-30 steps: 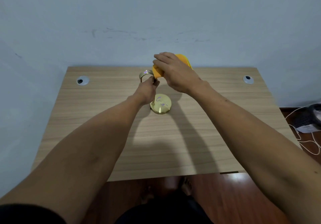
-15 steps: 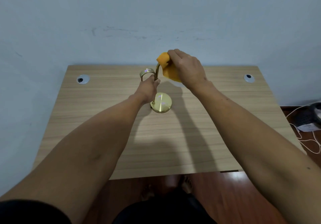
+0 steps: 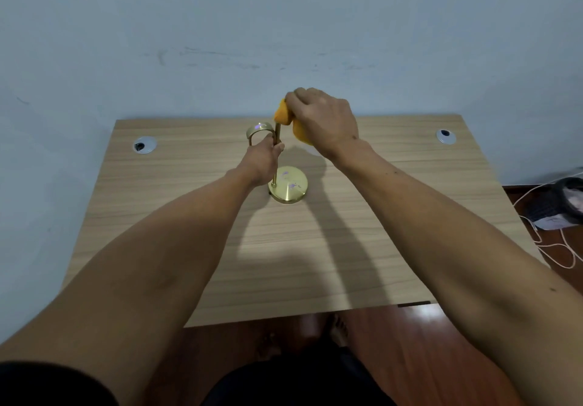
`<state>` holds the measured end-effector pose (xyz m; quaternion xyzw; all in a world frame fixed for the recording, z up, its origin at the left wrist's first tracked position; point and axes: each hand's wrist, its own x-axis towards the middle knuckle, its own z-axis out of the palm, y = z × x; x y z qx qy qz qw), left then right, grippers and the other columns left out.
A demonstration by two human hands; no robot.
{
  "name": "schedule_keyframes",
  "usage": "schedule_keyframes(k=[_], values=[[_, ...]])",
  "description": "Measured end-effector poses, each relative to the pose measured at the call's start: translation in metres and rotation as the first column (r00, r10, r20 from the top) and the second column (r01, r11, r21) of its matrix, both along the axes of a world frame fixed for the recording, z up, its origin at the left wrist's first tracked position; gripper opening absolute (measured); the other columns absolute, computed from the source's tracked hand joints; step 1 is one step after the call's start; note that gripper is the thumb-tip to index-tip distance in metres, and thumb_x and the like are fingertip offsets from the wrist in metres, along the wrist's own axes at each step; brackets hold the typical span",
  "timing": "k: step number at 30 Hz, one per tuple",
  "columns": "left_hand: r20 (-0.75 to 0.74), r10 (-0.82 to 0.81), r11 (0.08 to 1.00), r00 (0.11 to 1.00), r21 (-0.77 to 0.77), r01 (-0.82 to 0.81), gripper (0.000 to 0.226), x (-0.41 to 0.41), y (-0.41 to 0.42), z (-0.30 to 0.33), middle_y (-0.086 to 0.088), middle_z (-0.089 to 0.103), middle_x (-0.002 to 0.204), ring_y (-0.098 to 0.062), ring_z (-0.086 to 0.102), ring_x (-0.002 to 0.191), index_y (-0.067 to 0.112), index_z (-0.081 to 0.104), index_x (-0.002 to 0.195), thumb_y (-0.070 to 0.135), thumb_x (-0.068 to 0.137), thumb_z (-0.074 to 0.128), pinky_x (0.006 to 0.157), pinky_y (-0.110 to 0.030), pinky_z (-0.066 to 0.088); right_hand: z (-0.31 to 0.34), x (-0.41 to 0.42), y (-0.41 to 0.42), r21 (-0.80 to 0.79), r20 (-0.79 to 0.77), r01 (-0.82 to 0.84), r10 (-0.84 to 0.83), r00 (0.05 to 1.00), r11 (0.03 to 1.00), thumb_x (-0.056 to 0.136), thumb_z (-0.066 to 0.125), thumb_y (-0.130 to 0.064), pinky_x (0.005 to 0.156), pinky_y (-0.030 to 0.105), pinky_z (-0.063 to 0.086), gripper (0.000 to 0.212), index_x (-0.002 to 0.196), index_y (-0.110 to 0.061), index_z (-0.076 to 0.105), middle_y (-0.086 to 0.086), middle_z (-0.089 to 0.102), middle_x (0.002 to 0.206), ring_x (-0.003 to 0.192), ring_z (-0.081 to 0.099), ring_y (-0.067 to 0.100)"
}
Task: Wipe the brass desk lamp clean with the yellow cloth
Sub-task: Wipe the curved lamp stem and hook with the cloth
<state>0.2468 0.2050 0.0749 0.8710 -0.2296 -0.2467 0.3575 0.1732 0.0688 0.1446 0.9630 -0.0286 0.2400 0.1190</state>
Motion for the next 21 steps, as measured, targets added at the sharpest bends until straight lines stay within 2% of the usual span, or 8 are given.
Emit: schedule_keyframes(k=[2, 5, 8, 10, 12, 14, 17, 21], values=[[0.006, -0.012, 1.0, 1.0, 0.017, 0.012, 0.034, 0.001, -0.001, 0.0, -0.02, 0.063, 0.125, -0.035, 0.059, 0.111, 0.006, 0.051, 0.131, 0.029, 0.109, 0.038, 0.084, -0.031, 0.038, 0.002, 0.003, 0.006, -0.089, -0.051, -0.055, 0.051, 0.997, 0.995, 0.08, 0.056, 0.0, 0.047, 0.028, 0.022, 0.02, 0.093, -0.013, 0.064, 0.002, 0.065, 0.087, 0.082, 0.064, 0.025], [0.034, -0.029, 0.998, 0.999, 0.052, 0.027, 0.035, 0.001, -0.002, 0.002, -0.017, 0.064, 0.127, -0.036, 0.06, 0.116, 0.004, 0.05, 0.134, 0.024, 0.109, 0.036, 0.085, -0.032, 0.041, -0.001, 0.006, 0.008, -0.219, -0.068, -0.194, 0.183, 0.981, 0.956, 0.078, 0.04, 0.0, 0.046, 0.029, 0.024, 0.03, 0.086, -0.015, 0.066, 0.0, 0.065, 0.082, 0.079, 0.064, 0.022], [0.049, -0.037, 0.998, 0.998, 0.044, 0.034, 0.035, -0.001, -0.001, 0.001, -0.021, 0.063, 0.127, -0.04, 0.06, 0.117, 0.001, 0.051, 0.134, 0.021, 0.109, 0.037, 0.094, -0.038, 0.047, 0.002, 0.006, 0.004, -0.246, -0.051, -0.192, 0.185, 0.981, 0.95, 0.079, 0.038, 0.001, 0.047, 0.03, 0.025, 0.034, 0.089, -0.015, 0.066, 0.0, 0.066, 0.085, 0.08, 0.064, 0.022], [0.044, -0.063, 0.997, 0.997, 0.043, 0.061, 0.036, -0.002, 0.0, 0.001, -0.023, 0.06, 0.131, -0.043, 0.058, 0.12, 0.001, 0.05, 0.135, 0.021, 0.109, 0.038, 0.101, -0.043, 0.047, 0.005, 0.001, -0.001, -0.169, -0.04, -0.126, 0.12, 0.992, 0.978, 0.085, 0.046, -0.002, 0.047, 0.029, 0.025, 0.027, 0.098, -0.015, 0.066, 0.0, 0.067, 0.093, 0.084, 0.064, 0.022], [0.014, -0.034, 0.999, 0.999, 0.007, 0.033, 0.036, -0.001, 0.0, -0.002, -0.021, 0.062, 0.126, -0.042, 0.059, 0.116, 0.005, 0.052, 0.132, 0.029, 0.108, 0.039, 0.1, -0.046, 0.049, 0.003, -0.006, -0.009, -0.005, -0.008, -0.031, 0.031, 0.999, 1.0, 0.092, 0.057, -0.012, 0.045, 0.031, 0.033, 0.02, 0.111, -0.015, 0.063, 0.0, 0.066, 0.101, 0.085, 0.066, 0.026], [-0.003, 0.005, 1.0, 1.0, -0.008, -0.005, 0.037, 0.0, 0.0, -0.003, -0.02, 0.063, 0.124, -0.04, 0.06, 0.115, 0.007, 0.053, 0.13, 0.034, 0.108, 0.039, 0.095, -0.039, 0.048, -0.001, -0.013, -0.014, 0.125, 0.017, 0.054, -0.056, 0.998, 0.991, 0.094, 0.06, -0.017, 0.046, 0.033, 0.039, 0.026, 0.119, -0.014, 0.061, 0.003, 0.069, 0.104, 0.074, 0.067, 0.035], [-0.011, 0.032, 0.999, 0.999, -0.017, -0.032, 0.039, -0.002, -0.002, -0.002, -0.019, 0.06, 0.135, -0.036, 0.055, 0.126, 0.007, 0.051, 0.137, 0.031, 0.109, 0.037, 0.09, -0.029, 0.037, -0.01, -0.017, -0.014, 0.209, 0.027, 0.161, -0.17, 0.985, 0.965, 0.088, 0.054, -0.001, 0.046, 0.033, 0.032, 0.036, 0.123, -0.007, 0.061, 0.011, 0.073, 0.099, 0.055, 0.062, 0.041], [0.006, 0.035, 0.999, 0.999, -0.016, -0.035, 0.037, -0.003, -0.003, -0.004, -0.017, 0.059, 0.136, -0.035, 0.054, 0.128, 0.005, 0.05, 0.136, 0.027, 0.11, 0.037, 0.089, -0.028, 0.036, -0.018, -0.023, -0.006, 0.248, 0.084, 0.224, -0.252, 0.964, 0.942, 0.08, 0.06, 0.007, 0.045, 0.029, 0.031, 0.047, 0.125, -0.006, 0.064, 0.009, 0.077, 0.098, 0.049, 0.06, 0.038]])
